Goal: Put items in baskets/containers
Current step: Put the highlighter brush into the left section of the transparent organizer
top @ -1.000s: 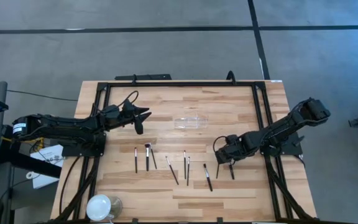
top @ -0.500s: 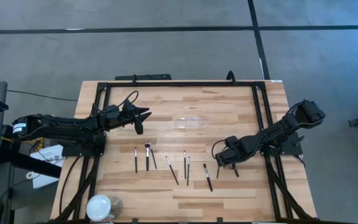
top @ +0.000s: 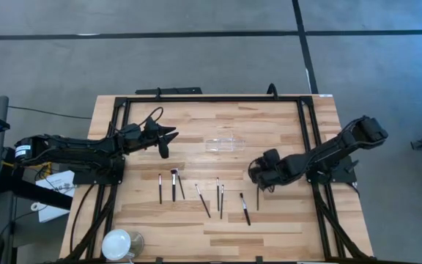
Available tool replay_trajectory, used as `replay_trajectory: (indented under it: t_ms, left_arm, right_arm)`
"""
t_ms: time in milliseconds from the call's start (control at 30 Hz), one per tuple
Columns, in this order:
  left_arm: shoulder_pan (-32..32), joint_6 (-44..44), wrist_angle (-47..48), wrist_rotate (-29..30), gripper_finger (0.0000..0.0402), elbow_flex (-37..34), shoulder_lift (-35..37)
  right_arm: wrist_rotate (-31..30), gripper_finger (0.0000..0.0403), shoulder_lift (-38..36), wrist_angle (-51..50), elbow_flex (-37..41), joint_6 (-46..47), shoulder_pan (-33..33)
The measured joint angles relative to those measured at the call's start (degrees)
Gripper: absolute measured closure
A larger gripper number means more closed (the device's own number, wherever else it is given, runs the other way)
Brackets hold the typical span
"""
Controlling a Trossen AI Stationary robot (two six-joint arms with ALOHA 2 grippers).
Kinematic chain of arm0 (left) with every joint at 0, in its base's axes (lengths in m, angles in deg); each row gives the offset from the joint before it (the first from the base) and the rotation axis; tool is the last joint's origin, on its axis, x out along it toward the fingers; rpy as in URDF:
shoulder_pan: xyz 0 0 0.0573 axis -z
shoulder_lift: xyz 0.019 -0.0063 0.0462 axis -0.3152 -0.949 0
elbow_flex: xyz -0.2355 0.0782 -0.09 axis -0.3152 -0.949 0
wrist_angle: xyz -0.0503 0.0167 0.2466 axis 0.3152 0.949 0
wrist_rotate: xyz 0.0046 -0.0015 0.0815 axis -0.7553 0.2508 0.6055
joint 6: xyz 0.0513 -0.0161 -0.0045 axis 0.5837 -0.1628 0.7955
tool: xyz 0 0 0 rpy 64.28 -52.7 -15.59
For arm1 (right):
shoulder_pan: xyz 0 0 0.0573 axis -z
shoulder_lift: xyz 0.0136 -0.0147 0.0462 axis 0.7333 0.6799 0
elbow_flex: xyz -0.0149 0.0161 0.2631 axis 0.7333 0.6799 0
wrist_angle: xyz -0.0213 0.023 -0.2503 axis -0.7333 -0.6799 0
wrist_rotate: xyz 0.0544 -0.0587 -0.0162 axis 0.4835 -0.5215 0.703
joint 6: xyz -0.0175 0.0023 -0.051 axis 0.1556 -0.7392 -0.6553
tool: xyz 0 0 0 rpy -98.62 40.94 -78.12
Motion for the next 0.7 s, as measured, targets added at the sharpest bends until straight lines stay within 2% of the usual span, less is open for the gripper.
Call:
replay_trajectory:
  t_ms: [100,200,333,433,533,633,700]
  left_arm:
    - [-0.01,0.00,-0.06,0.00,0.0280,0.00,0.00]
    - [0.01,0.00,-0.25,0.00,0.0280,0.00,0.00]
    - [0.00,0.02,-0.27,0.00,0.0280,0.00,0.00]
    - [-0.01,0.02,-0.25,0.00,0.0280,0.00,0.00]
    - [0.00,0.02,-0.25,0.00,0.0280,0.00,0.00]
    - [0.01,0.02,-0.18,0.00,0.0280,0.00,0.00]
    - [-0.01,0.02,-0.09,0.00,0.0280,0.00,0.00]
  right_arm:
    - [-10.20,0.0366,-1.73,0.40,-1.86,-7.01,2.16]
    - [-20.09,0.0393,-3.52,4.95,-3.48,-17.27,4.65]
    - [-27.23,0.0402,-5.14,16.54,-4.25,-36.16,8.56]
    - [-27.67,0.0402,-5.64,27.43,-4.33,-48.21,11.35]
    - [-23.49,0.0402,-5.61,34.52,-4.35,-56.85,13.92]
    - [-17.27,0.0402,-5.38,35.88,-4.38,-62.15,16.33]
    - [-15.36,0.0399,-5.38,35.52,-4.38,-65.91,17.42]
